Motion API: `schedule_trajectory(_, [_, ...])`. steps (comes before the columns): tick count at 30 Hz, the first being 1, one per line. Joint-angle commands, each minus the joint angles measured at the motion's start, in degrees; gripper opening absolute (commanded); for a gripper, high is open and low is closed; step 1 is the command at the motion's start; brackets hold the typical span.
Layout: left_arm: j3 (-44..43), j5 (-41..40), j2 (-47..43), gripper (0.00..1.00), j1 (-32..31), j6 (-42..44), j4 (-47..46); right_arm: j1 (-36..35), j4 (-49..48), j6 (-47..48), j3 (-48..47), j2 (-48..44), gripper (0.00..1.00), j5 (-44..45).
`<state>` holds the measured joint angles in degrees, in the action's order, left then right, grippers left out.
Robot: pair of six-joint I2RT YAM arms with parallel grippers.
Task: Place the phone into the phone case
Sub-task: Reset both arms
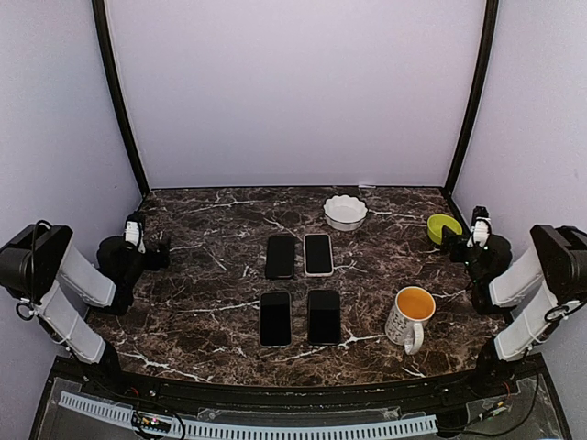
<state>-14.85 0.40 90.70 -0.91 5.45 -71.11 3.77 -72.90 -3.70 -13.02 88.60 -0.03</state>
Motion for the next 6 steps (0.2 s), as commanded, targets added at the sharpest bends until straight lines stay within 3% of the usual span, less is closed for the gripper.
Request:
schedule_trajectory(1, [-0.91, 0.91, -0.52, 0.99, 0.53, -0.53, -0.96, -0.17, 0.56, 0.25, -1.14, -0.13, 0.98, -0.14])
schedule_trajectory(6, [-1.03, 1.14, -0.52, 0.99, 0.56, -0.62, -0.79, -0.17, 0.48, 0.30, -1.13, -0.17, 0.98, -0.14])
